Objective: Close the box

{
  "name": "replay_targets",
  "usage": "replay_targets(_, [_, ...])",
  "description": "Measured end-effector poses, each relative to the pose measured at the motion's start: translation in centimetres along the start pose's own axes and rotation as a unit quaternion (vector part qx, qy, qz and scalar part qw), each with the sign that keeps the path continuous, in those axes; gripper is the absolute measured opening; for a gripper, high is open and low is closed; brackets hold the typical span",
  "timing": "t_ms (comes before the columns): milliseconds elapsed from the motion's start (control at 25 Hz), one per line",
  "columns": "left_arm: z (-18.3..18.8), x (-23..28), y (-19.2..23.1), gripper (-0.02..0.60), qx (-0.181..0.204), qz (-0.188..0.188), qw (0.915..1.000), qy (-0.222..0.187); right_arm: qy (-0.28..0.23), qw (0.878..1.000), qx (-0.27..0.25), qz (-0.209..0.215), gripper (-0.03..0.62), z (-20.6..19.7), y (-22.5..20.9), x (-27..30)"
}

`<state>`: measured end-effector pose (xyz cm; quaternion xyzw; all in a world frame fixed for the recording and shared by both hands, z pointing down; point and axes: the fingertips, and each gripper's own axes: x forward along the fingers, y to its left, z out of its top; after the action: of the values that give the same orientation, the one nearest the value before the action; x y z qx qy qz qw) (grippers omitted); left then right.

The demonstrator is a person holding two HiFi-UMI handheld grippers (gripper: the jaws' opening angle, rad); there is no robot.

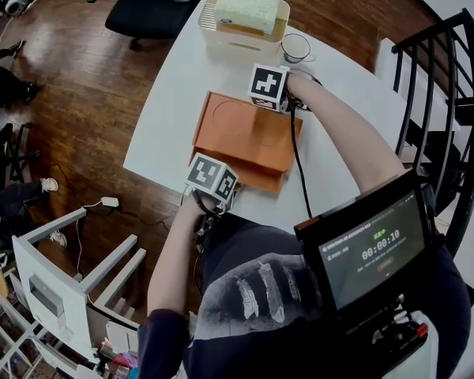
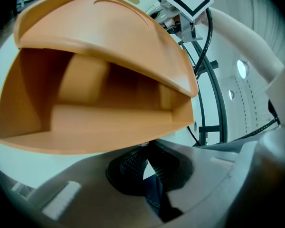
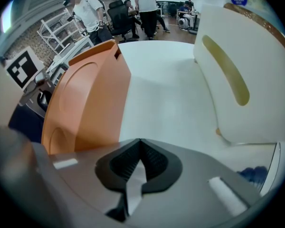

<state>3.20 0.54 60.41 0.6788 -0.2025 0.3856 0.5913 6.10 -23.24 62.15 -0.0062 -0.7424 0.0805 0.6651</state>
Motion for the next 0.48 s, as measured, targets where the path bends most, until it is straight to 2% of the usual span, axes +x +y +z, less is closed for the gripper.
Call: replay_targets(480, [0.72, -0.47, -0.24, 0.014, 0.006, 0.002, 1.0000, -0.001, 0.004, 1.000, -0.004, 0.000, 0.005, 0.10, 0.27, -0.26])
